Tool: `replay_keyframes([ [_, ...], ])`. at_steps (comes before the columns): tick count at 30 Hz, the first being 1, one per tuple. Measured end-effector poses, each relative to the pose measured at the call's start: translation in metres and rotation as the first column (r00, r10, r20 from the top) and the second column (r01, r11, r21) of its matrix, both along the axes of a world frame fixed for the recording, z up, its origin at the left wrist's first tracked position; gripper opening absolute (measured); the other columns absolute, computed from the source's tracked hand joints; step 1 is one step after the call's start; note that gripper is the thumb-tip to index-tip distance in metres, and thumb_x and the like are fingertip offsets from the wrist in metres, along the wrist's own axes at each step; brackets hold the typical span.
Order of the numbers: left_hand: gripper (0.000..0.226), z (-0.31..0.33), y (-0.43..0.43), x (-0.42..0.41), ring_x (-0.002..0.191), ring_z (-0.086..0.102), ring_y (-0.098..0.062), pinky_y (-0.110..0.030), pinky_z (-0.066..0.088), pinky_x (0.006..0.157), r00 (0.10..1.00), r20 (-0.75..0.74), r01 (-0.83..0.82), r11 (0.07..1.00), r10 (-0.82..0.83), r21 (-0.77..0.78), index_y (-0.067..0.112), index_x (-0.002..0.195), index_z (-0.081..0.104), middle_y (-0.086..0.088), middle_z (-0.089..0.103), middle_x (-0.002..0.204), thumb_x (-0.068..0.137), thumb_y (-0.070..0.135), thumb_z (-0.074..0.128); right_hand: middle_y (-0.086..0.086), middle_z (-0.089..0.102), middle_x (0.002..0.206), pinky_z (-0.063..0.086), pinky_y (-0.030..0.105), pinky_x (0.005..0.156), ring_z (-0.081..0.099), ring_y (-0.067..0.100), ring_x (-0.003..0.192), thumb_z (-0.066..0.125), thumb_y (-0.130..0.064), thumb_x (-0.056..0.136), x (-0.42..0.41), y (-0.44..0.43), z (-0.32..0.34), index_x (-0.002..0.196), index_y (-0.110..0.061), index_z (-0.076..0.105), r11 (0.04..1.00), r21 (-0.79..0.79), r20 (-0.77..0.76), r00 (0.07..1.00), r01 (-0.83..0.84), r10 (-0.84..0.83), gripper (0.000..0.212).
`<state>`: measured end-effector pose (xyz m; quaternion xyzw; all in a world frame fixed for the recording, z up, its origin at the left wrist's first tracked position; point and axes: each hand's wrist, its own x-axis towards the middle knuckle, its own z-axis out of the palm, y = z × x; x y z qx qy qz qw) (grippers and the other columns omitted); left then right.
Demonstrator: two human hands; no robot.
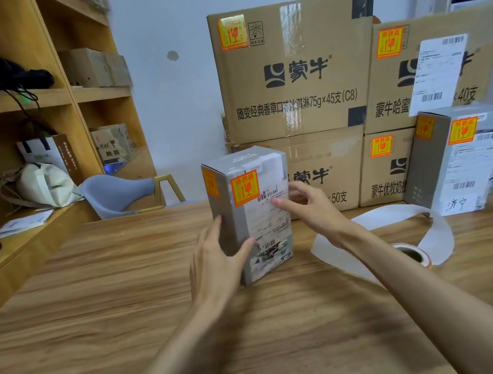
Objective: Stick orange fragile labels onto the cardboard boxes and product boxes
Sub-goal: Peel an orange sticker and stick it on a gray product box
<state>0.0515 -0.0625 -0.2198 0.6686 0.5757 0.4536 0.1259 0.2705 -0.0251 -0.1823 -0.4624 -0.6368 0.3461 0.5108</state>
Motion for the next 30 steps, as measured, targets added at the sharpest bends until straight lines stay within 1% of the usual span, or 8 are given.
replay_keyframes([
  [6, 0.071, 0.012, 0.028, 0.02, 0.102, 0.071, -0.016, -0.039, 0.058, 0.086, 0.989, 0.026, 0.146, 0.989, -0.145, -0.036, 0.031, 0.153, 0.043, 0.008, 0.065, 0.135, 0.09, 0.034, 0.076, -0.012, 0.071, 0.114, 0.056, 0.041, 0.091, 0.064, 0.008, 0.109, 0.072, -0.029, 0.09, 0.026, 0.007, -0.005, 0.124, -0.024, 0.06, 0.991, 0.084, 0.131, 0.984, 0.109, -0.119, 0.036],
  [9, 0.072, 0.009, 0.044, 0.032, 0.099, 0.071, -0.013, -0.048, 0.061, 0.082, 0.976, 0.065, 0.212, 0.975, -0.207, -0.072, 0.034, 0.153, 0.04, 0.008, 0.066, 0.135, 0.09, 0.037, 0.074, -0.011, 0.071, 0.113, 0.056, 0.04, 0.092, 0.065, 0.007, 0.107, 0.069, -0.03, 0.093, 0.044, 0.01, -0.003, 0.122, -0.021, 0.061, 0.983, 0.098, 0.151, 0.974, 0.157, -0.171, 0.031],
  [12, 0.074, 0.009, 0.055, 0.05, 0.123, 0.062, -0.014, -0.045, 0.055, 0.1, 0.975, 0.044, 0.221, 0.973, -0.218, -0.07, 0.031, 0.155, 0.038, 0.007, 0.06, 0.144, 0.091, 0.037, 0.074, -0.008, 0.07, 0.116, 0.054, 0.032, 0.09, 0.064, 0.008, 0.108, 0.066, -0.031, 0.095, 0.064, 0.011, -0.001, 0.125, -0.019, 0.061, 0.977, 0.105, 0.175, 0.963, 0.187, -0.203, 0.032],
  [15, 0.073, 0.008, 0.063, 0.073, 0.129, 0.057, -0.012, -0.044, 0.05, 0.107, 0.969, 0.046, 0.247, 0.966, -0.244, -0.076, 0.034, 0.155, 0.037, 0.011, 0.061, 0.142, 0.092, 0.036, 0.072, -0.013, 0.069, 0.113, 0.051, 0.018, 0.077, 0.063, 0.002, 0.104, 0.064, -0.029, 0.096, 0.086, 0.01, -0.001, 0.126, -0.02, 0.06, 0.972, 0.109, 0.174, 0.958, 0.21, -0.227, 0.031],
  [20, 0.073, 0.008, 0.075, 0.119, 0.132, 0.054, -0.017, -0.046, 0.044, 0.11, 0.959, 0.014, 0.283, 0.955, -0.283, -0.085, 0.036, 0.156, 0.036, 0.01, 0.058, 0.145, 0.092, 0.037, 0.071, -0.009, 0.07, 0.112, 0.05, 0.017, 0.071, 0.065, 0.004, 0.098, 0.064, -0.028, 0.096, 0.131, 0.006, -0.001, 0.129, -0.017, 0.06, 0.949, 0.136, 0.177, 0.935, 0.285, -0.307, 0.034],
  [23, 0.074, 0.008, 0.083, 0.149, 0.109, 0.059, -0.01, -0.034, 0.047, 0.099, 0.941, 0.012, 0.338, 0.936, -0.338, -0.102, 0.034, 0.158, 0.033, 0.01, 0.059, 0.143, 0.094, 0.034, 0.07, -0.008, 0.069, 0.109, 0.049, 0.012, 0.069, 0.062, -0.001, 0.096, 0.065, -0.028, 0.096, 0.156, 0.003, -0.002, 0.126, -0.018, 0.06, 0.922, 0.171, 0.207, 0.902, 0.348, -0.379, 0.032],
  [25, 0.073, 0.008, 0.087, 0.168, 0.099, 0.063, -0.009, -0.036, 0.052, 0.096, 0.928, 0.016, 0.372, 0.921, -0.373, -0.113, 0.036, 0.157, 0.033, 0.009, 0.064, 0.136, 0.094, 0.035, 0.07, -0.01, 0.07, 0.104, 0.048, 0.008, 0.069, 0.062, -0.005, 0.092, 0.066, -0.028, 0.095, 0.171, 0.004, -0.003, 0.123, -0.019, 0.063, 0.902, 0.185, 0.215, 0.88, 0.39, -0.425, 0.029],
  [30, 0.074, 0.009, 0.091, 0.209, 0.128, 0.057, -0.021, -0.05, 0.048, 0.107, 0.909, 0.023, 0.416, 0.902, -0.417, -0.117, 0.033, 0.158, 0.03, 0.007, 0.055, 0.149, 0.094, 0.037, 0.069, -0.015, 0.069, 0.104, 0.053, 0.012, 0.068, 0.064, -0.003, 0.094, 0.067, -0.027, 0.095, 0.199, 0.0, -0.008, 0.121, -0.022, 0.06, 0.893, 0.142, 0.151, 0.882, 0.427, -0.446, 0.027],
])
